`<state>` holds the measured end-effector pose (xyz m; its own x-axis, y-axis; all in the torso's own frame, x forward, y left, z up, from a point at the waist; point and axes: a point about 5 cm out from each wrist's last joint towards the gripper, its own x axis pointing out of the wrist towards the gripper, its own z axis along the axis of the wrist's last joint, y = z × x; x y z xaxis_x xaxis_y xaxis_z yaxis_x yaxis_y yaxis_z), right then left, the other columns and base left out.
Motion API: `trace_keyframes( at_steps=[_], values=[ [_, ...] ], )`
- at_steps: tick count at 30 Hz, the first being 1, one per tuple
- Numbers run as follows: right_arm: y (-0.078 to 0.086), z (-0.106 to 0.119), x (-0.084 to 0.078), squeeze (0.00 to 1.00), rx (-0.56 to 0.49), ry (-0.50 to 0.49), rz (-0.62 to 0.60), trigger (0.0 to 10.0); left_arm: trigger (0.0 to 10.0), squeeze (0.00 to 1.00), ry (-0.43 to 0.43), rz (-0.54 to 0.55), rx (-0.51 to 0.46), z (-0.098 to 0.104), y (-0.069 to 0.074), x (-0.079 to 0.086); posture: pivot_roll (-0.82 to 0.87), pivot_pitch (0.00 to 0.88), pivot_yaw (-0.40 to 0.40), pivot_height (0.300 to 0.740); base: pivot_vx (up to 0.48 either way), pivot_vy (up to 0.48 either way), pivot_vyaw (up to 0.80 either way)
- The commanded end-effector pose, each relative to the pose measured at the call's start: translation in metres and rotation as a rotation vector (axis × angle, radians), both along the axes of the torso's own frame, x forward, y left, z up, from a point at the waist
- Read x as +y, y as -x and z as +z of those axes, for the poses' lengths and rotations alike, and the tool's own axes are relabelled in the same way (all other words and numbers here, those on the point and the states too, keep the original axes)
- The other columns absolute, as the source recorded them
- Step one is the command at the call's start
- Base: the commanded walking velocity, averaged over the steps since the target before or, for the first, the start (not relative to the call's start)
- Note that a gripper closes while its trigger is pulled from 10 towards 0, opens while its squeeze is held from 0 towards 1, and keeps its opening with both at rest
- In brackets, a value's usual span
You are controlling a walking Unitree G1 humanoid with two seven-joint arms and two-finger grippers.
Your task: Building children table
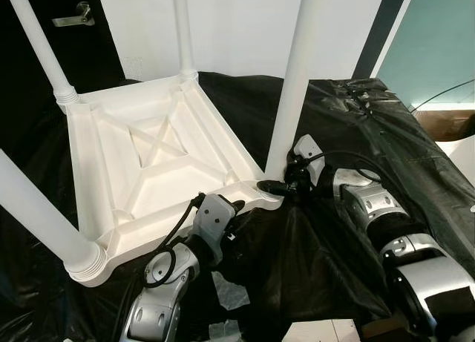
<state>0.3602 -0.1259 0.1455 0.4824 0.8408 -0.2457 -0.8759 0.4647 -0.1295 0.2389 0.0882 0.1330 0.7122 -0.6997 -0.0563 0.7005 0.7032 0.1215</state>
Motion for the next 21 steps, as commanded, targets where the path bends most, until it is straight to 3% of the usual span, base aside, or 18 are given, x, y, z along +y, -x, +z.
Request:
trace_keyframes(
  at_steps=[1, 3, 4, 7, 8, 12, 15, 21],
  values=[
    [0.001, -0.004, -0.001, 0.00, 0.017, 0.030, 0.033, 0.0, 10.0, 0.00, 0.003, 0.101, -0.008, -0.001, -0.002, 0.004, 0.18, 0.000, -0.084, 0.740, 0.000, 0.000, 0.00],
    [0.003, -0.008, -0.003, 0.00, 0.023, 0.029, 0.018, 0.0, 10.0, 0.00, 0.004, 0.100, -0.005, -0.002, 0.000, 0.003, 0.18, 0.000, -0.083, 0.740, 0.000, 0.000, 0.00],
    [0.004, -0.010, -0.003, 0.00, 0.030, 0.019, -0.002, 1.5, 10.0, 0.00, 0.005, 0.098, -0.002, -0.002, 0.000, 0.003, 0.18, 0.000, -0.083, 0.740, 0.000, 0.000, 0.00],
    [0.005, -0.014, -0.004, 0.00, 0.051, 0.001, -0.049, 1.5, 10.0, 0.00, 0.004, 0.095, 0.001, -0.003, 0.002, 0.003, 0.18, 0.000, -0.081, 0.740, 0.000, 0.000, 0.00],
    [0.005, -0.017, -0.003, 0.00, 0.050, -0.004, -0.099, 10.0, 10.0, 0.00, 0.001, 0.092, 0.004, -0.003, 0.002, 0.003, 0.18, 0.000, -0.075, 0.740, 0.000, 0.000, 0.00],
    [0.007, -0.023, 0.000, 0.00, 0.040, -0.011, -0.173, 10.0, 10.0, 0.00, -0.001, 0.086, 0.010, -0.004, 0.003, 0.003, 0.17, 0.000, -0.067, 0.740, 0.000, 0.000, 0.00],
    [0.011, -0.034, 0.008, 0.00, 0.063, -0.057, -0.348, 10.0, 10.0, 0.00, -0.004, 0.064, 0.020, -0.006, 0.004, 0.001, 0.15, 0.004, -0.054, 0.740, 0.000, 0.000, 0.00],
    [0.020, -0.048, 0.018, 0.00, 0.138, -0.119, -0.550, 10.0, 10.0, 0.00, -0.010, 0.043, 0.027, -0.006, 0.005, -0.001, 0.14, 0.005, -0.042, 0.740, 0.000, 0.000, 0.00]
  ],
)
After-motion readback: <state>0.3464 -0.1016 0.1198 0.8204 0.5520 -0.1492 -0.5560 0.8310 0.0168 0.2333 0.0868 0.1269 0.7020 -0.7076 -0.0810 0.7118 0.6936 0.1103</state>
